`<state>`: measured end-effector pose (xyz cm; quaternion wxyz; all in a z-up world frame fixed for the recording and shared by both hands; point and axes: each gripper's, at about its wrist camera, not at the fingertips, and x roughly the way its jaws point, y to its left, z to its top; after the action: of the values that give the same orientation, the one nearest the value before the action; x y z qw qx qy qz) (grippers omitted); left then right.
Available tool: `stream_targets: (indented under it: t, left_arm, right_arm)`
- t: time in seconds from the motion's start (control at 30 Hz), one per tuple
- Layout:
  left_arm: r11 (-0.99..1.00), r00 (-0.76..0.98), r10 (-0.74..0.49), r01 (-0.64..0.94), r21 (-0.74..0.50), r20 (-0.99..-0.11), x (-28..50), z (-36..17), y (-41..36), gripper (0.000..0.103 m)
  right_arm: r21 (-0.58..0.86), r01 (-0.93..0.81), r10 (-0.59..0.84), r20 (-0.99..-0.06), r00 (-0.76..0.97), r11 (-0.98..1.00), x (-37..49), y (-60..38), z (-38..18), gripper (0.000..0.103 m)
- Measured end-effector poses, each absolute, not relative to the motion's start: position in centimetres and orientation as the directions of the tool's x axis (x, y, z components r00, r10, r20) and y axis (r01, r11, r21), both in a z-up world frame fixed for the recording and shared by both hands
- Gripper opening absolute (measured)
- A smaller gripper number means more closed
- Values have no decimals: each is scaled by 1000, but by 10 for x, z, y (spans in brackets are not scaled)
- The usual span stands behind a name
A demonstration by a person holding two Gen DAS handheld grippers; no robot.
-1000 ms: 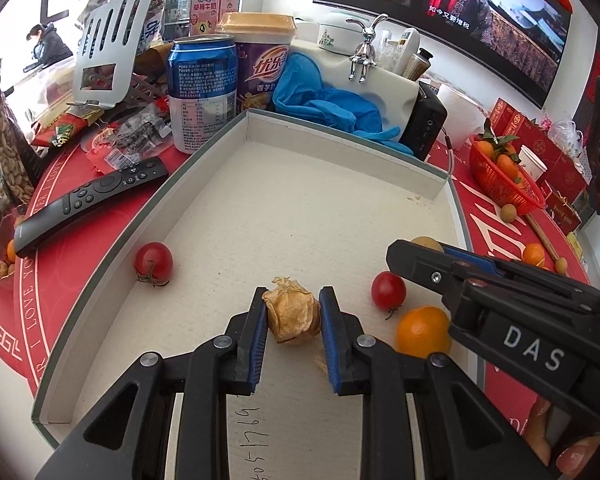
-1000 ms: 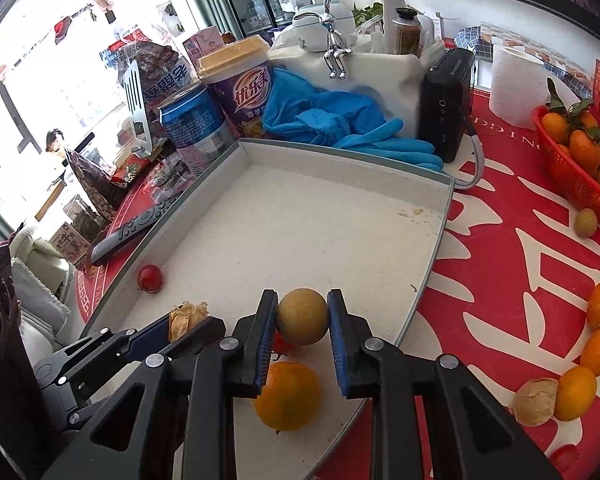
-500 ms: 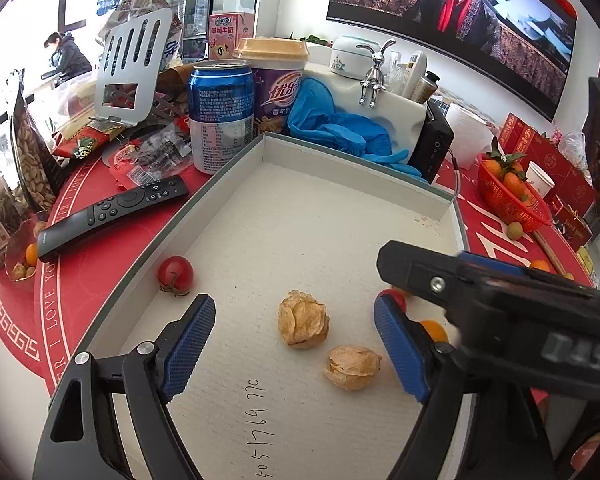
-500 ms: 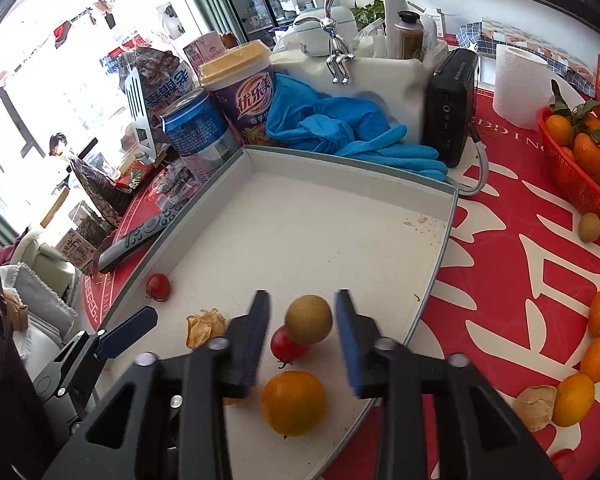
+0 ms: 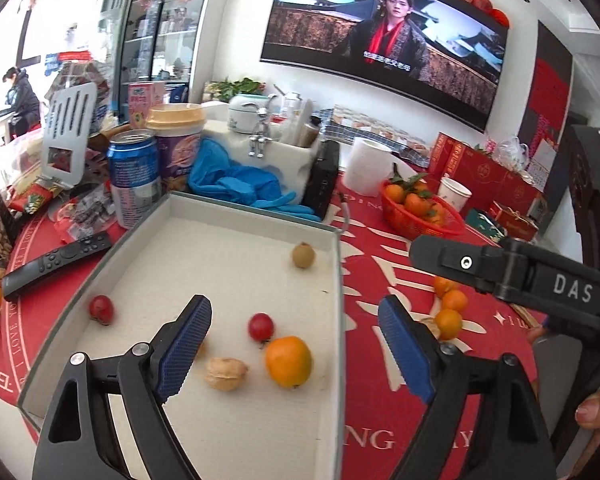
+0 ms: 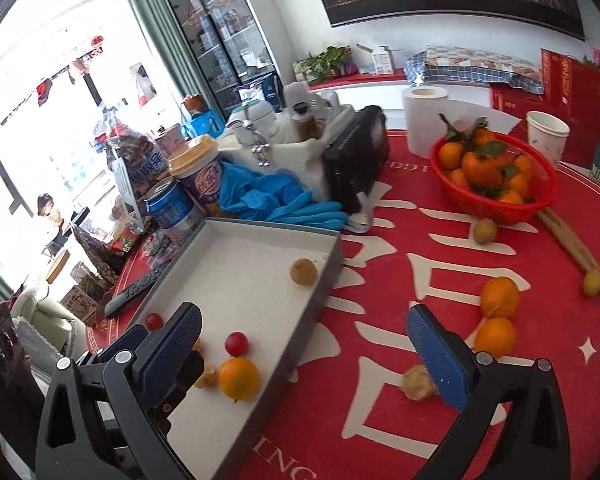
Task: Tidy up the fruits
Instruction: 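Move both tools back to the table and grasp another physalis with the left tool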
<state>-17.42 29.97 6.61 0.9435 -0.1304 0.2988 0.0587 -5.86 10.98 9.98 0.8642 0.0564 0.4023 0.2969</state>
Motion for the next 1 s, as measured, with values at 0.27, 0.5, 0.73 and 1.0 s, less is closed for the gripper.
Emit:
stream_targets:
  t: [0.27, 0.5, 0.73, 1.0]
  left_arm:
    - [983, 804, -113, 3, -186, -584, -162, 64, 230, 88]
    - [987, 724, -136, 41, -155, -677, -149, 35, 194, 88]
    - [999, 701, -41, 39, -19, -712, -126, 29, 168, 88]
    - [993, 630, -10, 99, 67, -777, -102, 12, 162, 79]
  right_arm:
    - [326, -231, 399, -731, 553, 917, -52, 5, 73, 103]
    - [242, -92, 255, -823, 508, 966, -47, -62, 30, 103]
    - [85, -158, 154, -852, 501, 984, -52, -63, 23, 103]
    - [17, -181, 105, -863, 494, 983, -57, -61, 18, 103]
